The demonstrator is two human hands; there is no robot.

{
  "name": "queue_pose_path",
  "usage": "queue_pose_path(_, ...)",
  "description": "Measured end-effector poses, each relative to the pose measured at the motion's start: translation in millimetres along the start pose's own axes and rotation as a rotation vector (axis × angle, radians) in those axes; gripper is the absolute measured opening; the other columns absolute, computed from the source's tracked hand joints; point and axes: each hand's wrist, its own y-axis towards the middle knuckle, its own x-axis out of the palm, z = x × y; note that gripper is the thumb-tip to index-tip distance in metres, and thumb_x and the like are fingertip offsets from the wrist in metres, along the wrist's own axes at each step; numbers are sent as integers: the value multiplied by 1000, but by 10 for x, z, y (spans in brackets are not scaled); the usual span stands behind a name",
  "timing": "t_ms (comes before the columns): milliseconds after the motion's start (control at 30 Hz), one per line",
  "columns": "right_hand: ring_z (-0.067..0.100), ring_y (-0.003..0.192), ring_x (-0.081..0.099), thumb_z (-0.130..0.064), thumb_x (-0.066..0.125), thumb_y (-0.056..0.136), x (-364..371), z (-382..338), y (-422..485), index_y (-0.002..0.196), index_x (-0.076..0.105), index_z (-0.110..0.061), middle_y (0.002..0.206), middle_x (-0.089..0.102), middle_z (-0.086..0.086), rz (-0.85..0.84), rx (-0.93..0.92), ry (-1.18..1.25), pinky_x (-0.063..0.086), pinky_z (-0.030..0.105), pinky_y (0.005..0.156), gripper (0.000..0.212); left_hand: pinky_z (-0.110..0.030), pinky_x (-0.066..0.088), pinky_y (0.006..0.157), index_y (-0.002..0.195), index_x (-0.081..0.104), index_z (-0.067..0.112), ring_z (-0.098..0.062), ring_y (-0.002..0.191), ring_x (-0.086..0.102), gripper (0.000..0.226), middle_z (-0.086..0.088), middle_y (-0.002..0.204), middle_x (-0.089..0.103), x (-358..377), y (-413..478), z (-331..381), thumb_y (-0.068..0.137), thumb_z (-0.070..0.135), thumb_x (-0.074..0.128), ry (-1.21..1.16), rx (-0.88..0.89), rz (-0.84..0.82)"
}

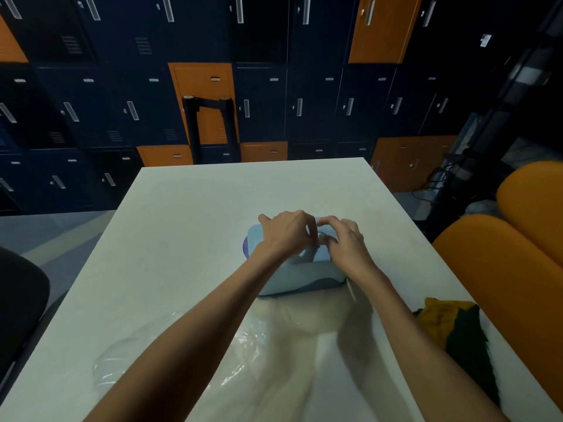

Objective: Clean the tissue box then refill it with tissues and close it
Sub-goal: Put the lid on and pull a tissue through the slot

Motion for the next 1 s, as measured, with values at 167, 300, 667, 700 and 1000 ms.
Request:
queue_pose_path(167, 29, 137, 28, -34, 67, 87, -162, -66, 21, 80, 61, -39, 149, 31, 1, -77, -56, -53, 35, 55, 106, 10, -46, 29, 93, 95, 72, 28, -13, 82, 51, 14, 3, 91, 70, -44, -23, -108, 92, 36, 62, 109, 36, -9)
queue_pose_path(300, 29, 137, 25, -34, 66, 88, -263, -74, 88, 99, 65, -36, 151, 28, 1, -130, -124, -147, 32, 55, 108, 11, -35, 23, 78, 97, 70, 25, -14, 86, 54, 19, 6, 95, 68, -77, -58, -167, 95, 39, 57, -30, 104, 25)
queue_pose_path(667, 21, 128, 34, -42, 71, 81, -390, -165, 189, 82, 63, -35, 134, 38, -1, -302, -135, -112, 38, 46, 106, 11, -43, 26, 91, 106, 64, 37, -16, 102, 32, 45, 3, 103, 39, -77, -72, -327, 85, 71, 44, 65, 112, -157)
queue_pose_path(700, 22, 130, 32, -43, 71, 81, -383, -181, 194, 84, 64, -36, 138, 37, -1, -316, -143, -123, 36, 48, 108, 10, -42, 25, 90, 107, 65, 38, -17, 104, 32, 43, 3, 103, 38, -86, -71, -348, 85, 70, 44, 74, 115, -163)
queue_pose_path(1000, 23, 127, 29, -42, 53, 92, -374, -184, 238, 103, 65, -28, 139, 34, 2, -294, -202, -465, 24, 51, 102, 21, -46, 23, 93, 104, 64, 39, -19, 109, 31, 31, 2, 105, 38, -284, -99, -576, 87, 62, 51, 219, 160, -160)
